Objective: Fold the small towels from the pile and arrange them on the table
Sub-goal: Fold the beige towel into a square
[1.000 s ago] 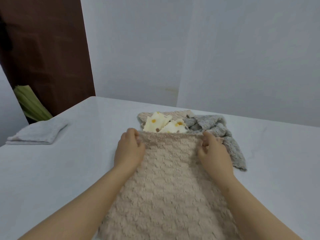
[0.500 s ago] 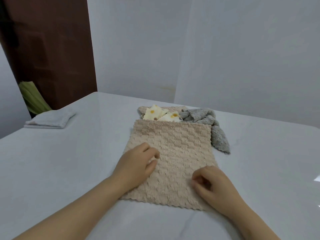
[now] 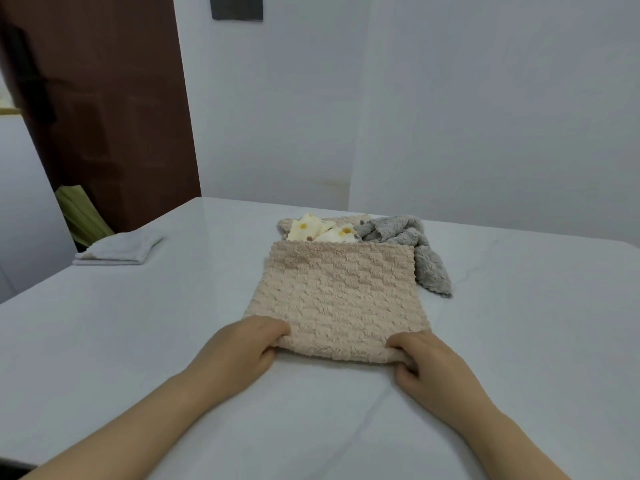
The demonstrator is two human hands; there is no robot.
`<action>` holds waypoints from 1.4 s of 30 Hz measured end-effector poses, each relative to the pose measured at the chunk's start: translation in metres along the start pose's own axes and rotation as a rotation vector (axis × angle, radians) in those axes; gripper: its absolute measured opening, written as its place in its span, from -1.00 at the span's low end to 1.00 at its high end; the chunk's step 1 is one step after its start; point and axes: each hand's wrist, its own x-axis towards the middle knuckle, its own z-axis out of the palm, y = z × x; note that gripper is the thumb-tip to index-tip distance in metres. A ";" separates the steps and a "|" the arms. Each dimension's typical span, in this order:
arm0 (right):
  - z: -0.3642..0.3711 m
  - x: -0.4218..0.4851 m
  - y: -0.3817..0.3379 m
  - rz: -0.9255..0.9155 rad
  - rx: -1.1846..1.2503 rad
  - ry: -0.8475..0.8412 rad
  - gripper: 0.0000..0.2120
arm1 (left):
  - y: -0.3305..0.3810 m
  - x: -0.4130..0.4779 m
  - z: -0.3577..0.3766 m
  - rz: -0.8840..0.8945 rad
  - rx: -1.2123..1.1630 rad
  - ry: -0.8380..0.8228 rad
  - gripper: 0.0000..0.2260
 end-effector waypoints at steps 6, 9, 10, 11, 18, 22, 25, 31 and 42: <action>-0.005 0.004 0.005 0.252 0.094 0.014 -0.66 | -0.012 0.009 -0.004 -0.418 -0.323 0.141 -0.75; -0.006 0.003 0.008 0.337 0.275 0.120 -0.60 | -0.017 0.011 -0.004 -0.576 -0.564 0.258 -0.74; -0.007 0.002 0.009 0.358 0.321 0.160 -0.58 | -0.018 0.012 -0.003 -0.603 -0.598 0.273 -0.77; -0.008 0.003 0.009 0.379 0.354 0.192 -0.60 | -0.018 0.014 -0.003 -0.603 -0.592 0.265 -0.80; -0.010 0.008 0.010 0.449 0.351 0.188 -0.83 | -0.005 0.020 -0.005 -0.556 -0.259 0.123 -0.92; -0.013 0.001 0.008 0.504 0.281 0.216 -0.74 | 0.000 0.011 -0.011 -0.626 -0.291 0.088 -0.88; -0.023 -0.007 0.004 0.554 0.273 0.153 -0.65 | 0.004 0.012 -0.022 -0.661 -0.270 -0.085 -0.81; -0.048 -0.008 0.007 0.584 0.335 -0.021 -0.63 | 0.005 0.023 -0.044 -0.674 -0.400 -0.375 -0.80; -0.037 0.061 0.030 0.594 0.384 0.165 -0.71 | -0.017 0.072 -0.018 -0.680 -0.474 -0.018 -0.80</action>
